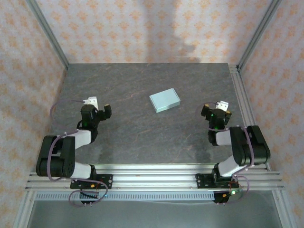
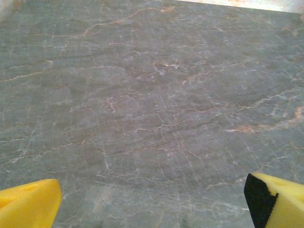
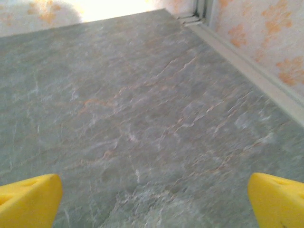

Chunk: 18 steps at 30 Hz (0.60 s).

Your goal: Fold the paper box

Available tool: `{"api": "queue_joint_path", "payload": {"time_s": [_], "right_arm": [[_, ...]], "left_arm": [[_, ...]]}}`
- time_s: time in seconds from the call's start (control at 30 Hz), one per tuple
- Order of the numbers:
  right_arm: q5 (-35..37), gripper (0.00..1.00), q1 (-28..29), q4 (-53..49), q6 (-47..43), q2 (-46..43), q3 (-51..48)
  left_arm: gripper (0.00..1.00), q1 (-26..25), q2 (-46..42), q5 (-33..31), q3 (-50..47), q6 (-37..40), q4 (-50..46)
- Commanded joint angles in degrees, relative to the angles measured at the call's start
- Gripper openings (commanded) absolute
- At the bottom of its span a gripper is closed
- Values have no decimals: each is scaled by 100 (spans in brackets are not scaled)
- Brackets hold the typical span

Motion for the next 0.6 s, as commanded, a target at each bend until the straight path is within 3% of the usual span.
{"api": "queue_joint_path", "payload": {"time_s": [0.0, 0.07, 0.13, 0.57], "right_arm": [[-127, 100, -28, 259, 31, -89, 116], [74, 99, -31, 147, 98, 66, 308], [92, 99, -30, -270, 114, -36, 438], [89, 99, -35, -39, 98, 25, 382]], "left_arm": [[100, -242, 341, -806, 49, 107, 643], [100, -524, 459, -923, 188, 392, 471], [100, -482, 469, -879, 150, 365, 557], [100, -488, 488, -890, 142, 376, 624]]}}
